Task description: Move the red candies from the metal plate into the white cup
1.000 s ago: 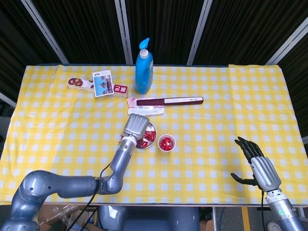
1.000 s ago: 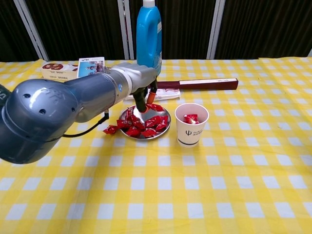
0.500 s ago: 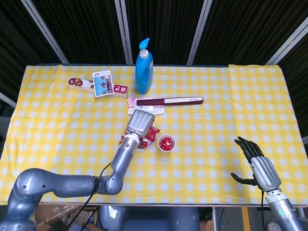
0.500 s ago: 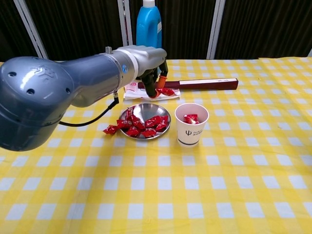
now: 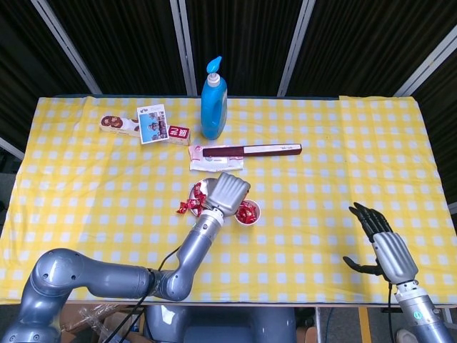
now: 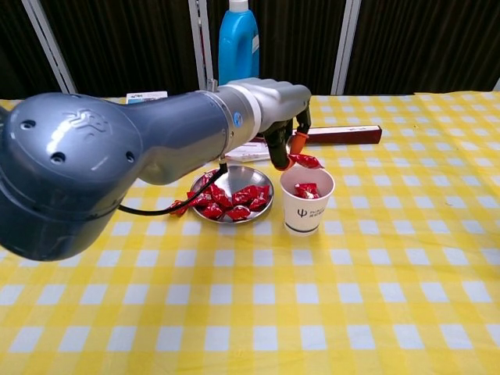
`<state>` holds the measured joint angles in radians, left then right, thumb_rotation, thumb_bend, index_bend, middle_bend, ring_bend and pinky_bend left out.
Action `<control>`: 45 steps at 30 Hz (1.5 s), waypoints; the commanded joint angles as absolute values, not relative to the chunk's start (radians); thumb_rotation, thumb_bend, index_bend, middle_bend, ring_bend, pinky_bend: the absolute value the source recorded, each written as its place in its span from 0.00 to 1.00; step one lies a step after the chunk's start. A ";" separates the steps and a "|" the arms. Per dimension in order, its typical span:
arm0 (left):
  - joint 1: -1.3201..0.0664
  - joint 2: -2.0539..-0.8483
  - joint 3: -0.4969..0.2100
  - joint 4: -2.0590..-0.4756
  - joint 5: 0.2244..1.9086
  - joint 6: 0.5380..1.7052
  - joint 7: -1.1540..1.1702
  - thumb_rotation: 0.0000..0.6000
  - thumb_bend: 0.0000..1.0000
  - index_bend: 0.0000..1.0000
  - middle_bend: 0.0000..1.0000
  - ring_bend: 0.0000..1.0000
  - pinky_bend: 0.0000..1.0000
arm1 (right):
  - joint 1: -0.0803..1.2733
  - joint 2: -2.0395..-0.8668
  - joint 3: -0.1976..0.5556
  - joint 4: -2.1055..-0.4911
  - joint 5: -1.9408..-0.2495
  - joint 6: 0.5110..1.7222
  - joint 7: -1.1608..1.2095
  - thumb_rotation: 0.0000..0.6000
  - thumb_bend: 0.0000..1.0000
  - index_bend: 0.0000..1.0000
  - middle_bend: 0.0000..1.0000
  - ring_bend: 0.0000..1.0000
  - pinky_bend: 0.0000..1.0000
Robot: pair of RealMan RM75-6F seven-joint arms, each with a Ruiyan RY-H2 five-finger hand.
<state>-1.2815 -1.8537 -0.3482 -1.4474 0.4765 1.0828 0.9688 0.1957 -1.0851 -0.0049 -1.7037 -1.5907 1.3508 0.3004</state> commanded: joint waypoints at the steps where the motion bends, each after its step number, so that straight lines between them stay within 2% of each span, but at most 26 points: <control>1: -1.292 -1.866 -0.344 -1.439 0.466 1.081 0.981 1.00 0.41 0.55 0.67 0.87 0.93 | 0.196 -1.084 -0.005 -1.704 -1.591 1.351 0.302 1.00 0.28 0.00 0.00 0.00 0.00; 8: -1.302 -1.882 -0.346 -1.424 0.454 1.088 0.983 1.00 0.32 0.49 0.58 0.87 0.93 | 0.196 -1.083 -0.006 -1.703 -1.595 1.352 0.308 1.00 0.28 0.00 0.00 0.00 0.00; 14: -1.293 -1.882 -0.363 -1.424 0.465 1.098 0.947 1.00 0.30 0.42 0.46 0.87 0.93 | 0.195 -1.082 -0.006 -1.702 -1.595 1.353 0.308 1.00 0.28 0.00 0.00 0.00 0.00; 17: -1.270 -1.867 -0.375 -1.446 0.503 1.119 0.897 1.00 0.29 0.36 0.44 0.87 0.93 | 0.195 -1.083 -0.005 -1.701 -1.595 1.355 0.309 1.00 0.28 0.00 0.00 0.00 0.00; 19: -1.247 -1.843 -0.371 -1.470 0.531 1.141 0.872 1.00 0.26 0.31 0.48 0.87 0.93 | 0.194 -1.083 -0.005 -1.701 -1.596 1.356 0.310 1.00 0.28 0.00 0.00 0.00 0.00; 22: -1.204 -1.786 -0.343 -1.518 0.554 1.172 0.866 1.00 0.23 0.26 0.65 0.89 0.93 | 0.194 -1.084 -0.005 -1.700 -1.597 1.359 0.312 1.00 0.28 0.00 0.00 0.00 0.00; 25: -1.158 -1.721 -0.303 -1.571 0.546 1.192 0.881 1.00 0.22 0.29 0.80 0.92 0.93 | 0.194 -1.085 -0.006 -1.700 -1.600 1.359 0.311 1.00 0.28 0.00 0.00 0.00 0.00; 28: -1.122 -1.677 -0.271 -1.603 0.512 1.206 0.897 1.00 0.22 0.33 0.87 0.96 0.95 | 0.195 -1.086 -0.006 -1.700 -1.600 1.358 0.309 1.00 0.28 0.00 0.00 0.00 0.00; 31: -1.083 -1.646 -0.232 -1.627 0.482 1.219 0.904 1.00 0.22 0.35 0.91 0.98 0.96 | 0.195 -1.087 -0.006 -1.701 -1.599 1.357 0.306 1.00 0.28 0.00 0.00 0.00 0.00; 37: -1.032 -1.641 -0.182 -1.604 0.452 1.197 0.882 1.00 0.22 0.36 0.91 0.98 0.96 | 0.194 -1.089 -0.005 -1.702 -1.597 1.358 0.299 1.00 0.28 0.00 0.00 0.00 0.00; 45: -1.007 -1.683 -0.155 -1.541 0.456 1.160 0.860 1.00 0.22 0.37 0.91 0.98 0.96 | 0.194 -1.089 -0.005 -1.702 -1.595 1.357 0.300 1.00 0.28 0.00 0.00 0.00 0.00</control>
